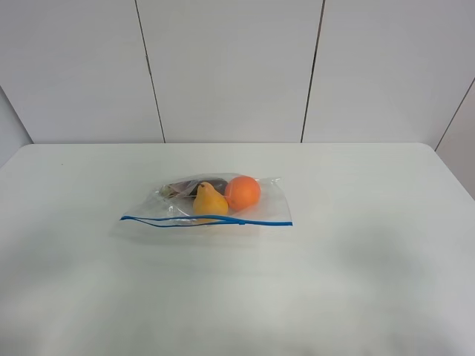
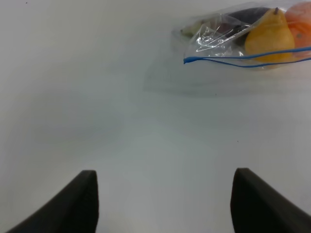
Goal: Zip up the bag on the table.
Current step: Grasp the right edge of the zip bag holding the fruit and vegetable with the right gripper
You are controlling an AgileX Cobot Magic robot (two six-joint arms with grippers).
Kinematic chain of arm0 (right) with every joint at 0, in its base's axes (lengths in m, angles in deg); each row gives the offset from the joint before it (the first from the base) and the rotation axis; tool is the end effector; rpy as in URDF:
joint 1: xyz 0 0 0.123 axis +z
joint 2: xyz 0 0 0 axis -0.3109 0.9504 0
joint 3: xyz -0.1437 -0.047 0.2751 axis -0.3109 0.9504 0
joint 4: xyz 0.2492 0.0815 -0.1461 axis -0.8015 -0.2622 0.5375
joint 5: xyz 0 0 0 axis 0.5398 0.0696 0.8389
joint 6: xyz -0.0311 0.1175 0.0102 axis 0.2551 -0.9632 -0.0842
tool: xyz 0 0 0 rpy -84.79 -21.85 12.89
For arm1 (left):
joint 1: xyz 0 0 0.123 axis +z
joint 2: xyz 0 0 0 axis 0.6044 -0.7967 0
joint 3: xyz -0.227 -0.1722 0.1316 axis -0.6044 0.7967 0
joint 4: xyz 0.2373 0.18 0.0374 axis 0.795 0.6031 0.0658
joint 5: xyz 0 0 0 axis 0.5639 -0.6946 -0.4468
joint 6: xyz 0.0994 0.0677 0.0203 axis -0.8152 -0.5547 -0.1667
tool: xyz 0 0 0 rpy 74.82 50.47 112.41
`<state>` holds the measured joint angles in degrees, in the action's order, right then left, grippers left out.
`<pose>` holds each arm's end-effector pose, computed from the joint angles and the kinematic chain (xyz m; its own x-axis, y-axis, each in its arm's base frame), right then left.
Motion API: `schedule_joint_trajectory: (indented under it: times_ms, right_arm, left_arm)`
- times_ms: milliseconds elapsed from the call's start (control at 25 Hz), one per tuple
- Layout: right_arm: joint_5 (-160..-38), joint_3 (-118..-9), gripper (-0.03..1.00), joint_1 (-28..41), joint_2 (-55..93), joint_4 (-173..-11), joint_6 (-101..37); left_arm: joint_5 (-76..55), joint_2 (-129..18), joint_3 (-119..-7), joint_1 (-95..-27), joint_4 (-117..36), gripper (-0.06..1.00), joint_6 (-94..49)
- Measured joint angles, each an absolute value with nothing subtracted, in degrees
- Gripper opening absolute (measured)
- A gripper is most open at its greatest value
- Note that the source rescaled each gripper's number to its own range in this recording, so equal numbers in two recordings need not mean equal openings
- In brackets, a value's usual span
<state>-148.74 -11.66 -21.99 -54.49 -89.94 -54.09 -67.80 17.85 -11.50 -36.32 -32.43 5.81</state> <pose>0.0385 0.0080 0.2888 -0.4239 0.0721 -0.9028 0.0080 0.9971 0.0759 0.0371 -0.0103 0.2824 -0.4660 0.0446 -0.8837 0.0879 0.9961 0.0040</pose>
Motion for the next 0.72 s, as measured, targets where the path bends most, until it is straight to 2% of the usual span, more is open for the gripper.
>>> schedule_joint_trajectory:
  times_ms: [200,400,720]
  right_arm:
    - [-147.3,-12.45,1.0,-21.99,-54.05,-90.08,-54.09]
    - [-142.16,-14.72,1.0,-21.99,-46.85,-92.13,-54.09]
    - [-129.79,-17.11,1.0,-21.99,-23.28,-102.01,-53.72]
  left_arm:
    - [-67.8,17.85,-11.5,-36.32,-32.43,1.0,5.81]
    - [-67.8,17.85,-11.5,-36.32,-32.43,1.0,5.76]
    - [-67.8,17.85,-11.5,-36.32,-32.43,1.0,5.76]
